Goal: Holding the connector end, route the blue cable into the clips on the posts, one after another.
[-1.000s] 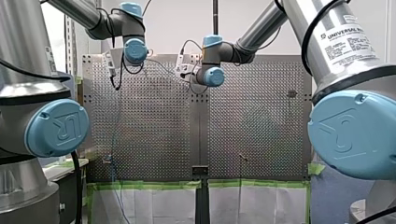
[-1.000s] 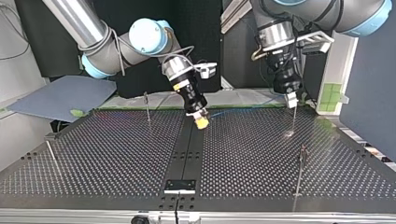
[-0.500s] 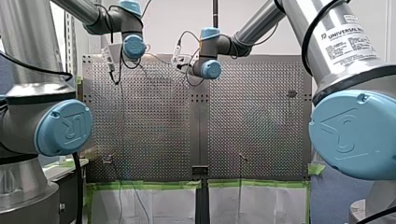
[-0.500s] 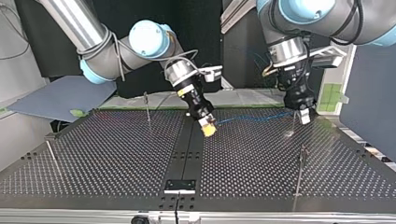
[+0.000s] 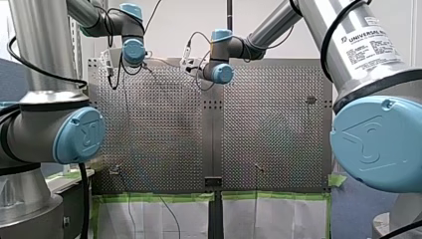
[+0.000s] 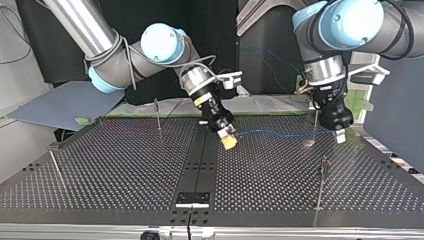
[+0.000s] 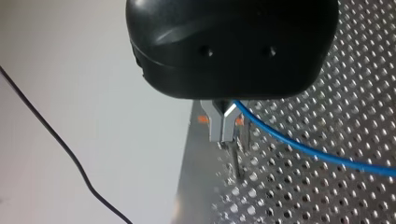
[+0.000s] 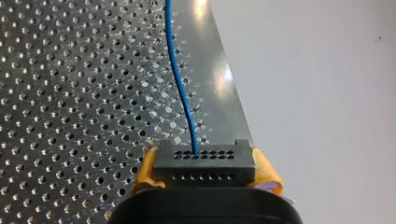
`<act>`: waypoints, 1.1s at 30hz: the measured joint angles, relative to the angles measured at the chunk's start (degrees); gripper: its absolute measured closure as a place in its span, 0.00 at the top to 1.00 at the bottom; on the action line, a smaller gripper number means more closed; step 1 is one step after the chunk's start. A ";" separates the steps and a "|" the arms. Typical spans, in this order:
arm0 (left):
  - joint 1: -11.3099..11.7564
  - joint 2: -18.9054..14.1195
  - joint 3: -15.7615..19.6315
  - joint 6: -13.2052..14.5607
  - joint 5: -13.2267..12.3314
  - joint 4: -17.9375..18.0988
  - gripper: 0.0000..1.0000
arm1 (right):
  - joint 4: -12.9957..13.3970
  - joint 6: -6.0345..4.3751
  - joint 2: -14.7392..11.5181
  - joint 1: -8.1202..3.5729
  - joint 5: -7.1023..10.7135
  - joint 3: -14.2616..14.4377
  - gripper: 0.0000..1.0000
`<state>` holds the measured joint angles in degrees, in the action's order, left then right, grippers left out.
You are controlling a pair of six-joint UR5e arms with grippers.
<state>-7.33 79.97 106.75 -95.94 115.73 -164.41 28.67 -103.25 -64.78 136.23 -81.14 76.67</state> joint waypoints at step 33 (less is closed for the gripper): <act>9.31 5.59 -5.44 -2.43 -13.70 -1.90 0.00 | -2.75 -0.30 5.58 2.82 -0.01 -9.90 0.00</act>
<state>1.98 85.56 101.32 -98.37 102.04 -166.31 25.92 -103.55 -59.21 139.05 -81.15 66.77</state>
